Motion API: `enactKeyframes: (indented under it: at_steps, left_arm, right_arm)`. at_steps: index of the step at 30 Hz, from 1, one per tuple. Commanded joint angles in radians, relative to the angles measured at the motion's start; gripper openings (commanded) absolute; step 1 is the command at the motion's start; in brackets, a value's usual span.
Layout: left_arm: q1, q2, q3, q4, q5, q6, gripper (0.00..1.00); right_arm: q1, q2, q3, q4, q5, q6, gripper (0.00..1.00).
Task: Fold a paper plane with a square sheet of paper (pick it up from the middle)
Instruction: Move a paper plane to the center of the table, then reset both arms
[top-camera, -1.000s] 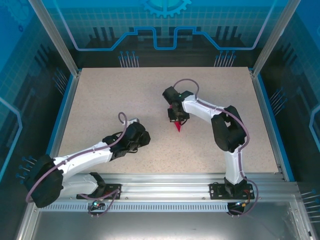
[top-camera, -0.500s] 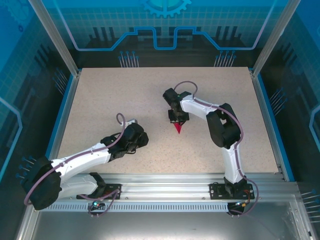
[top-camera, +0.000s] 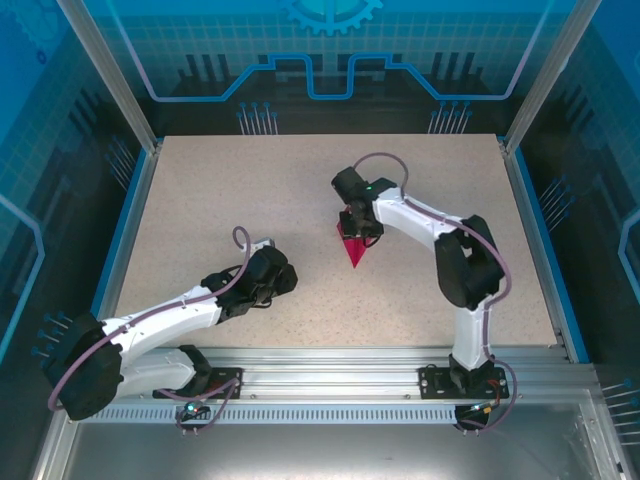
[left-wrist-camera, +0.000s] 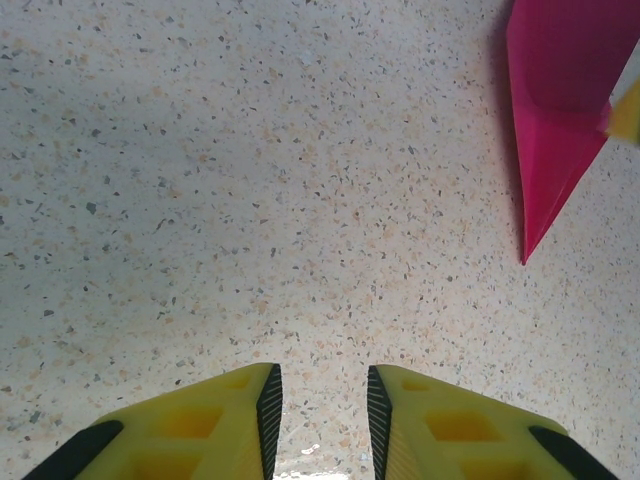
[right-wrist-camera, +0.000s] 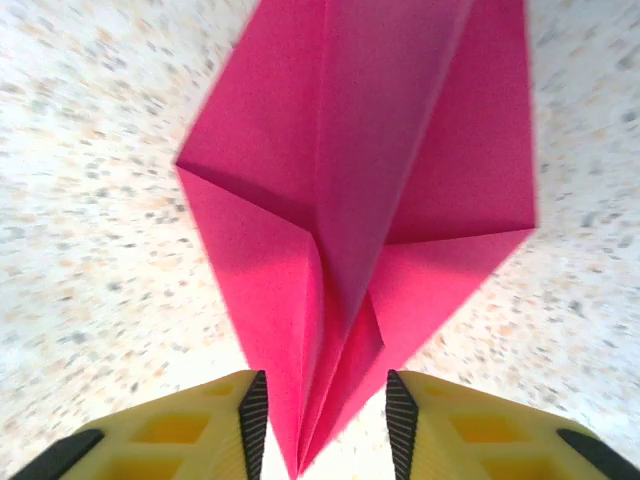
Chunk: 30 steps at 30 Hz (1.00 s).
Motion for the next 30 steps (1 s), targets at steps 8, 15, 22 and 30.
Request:
enactKeyframes:
  at_steps: [8, 15, 22, 30]
  left_arm:
    - [0.013, -0.039, 0.015, -0.060, -0.068, 0.046, 0.34]
    - [0.022, -0.105, 0.022, -0.123, -0.171, 0.085, 0.44]
    - [0.043, -0.204, -0.006, -0.138, -0.302, 0.158, 0.77]
    - [0.120, -0.256, -0.021, -0.176, -0.410, 0.261, 0.97]
  right_arm:
    - [0.048, -0.386, -0.133, 0.064, 0.202, -0.096, 0.61]
    - [0.031, -0.706, -0.401, 0.224, 0.436, -0.162, 0.93]
    - [-0.168, -0.836, -0.639, 0.363, 0.547, -0.216, 0.99]
    - [-0.411, -0.789, -0.920, 0.676, 0.349, -0.307, 0.99]
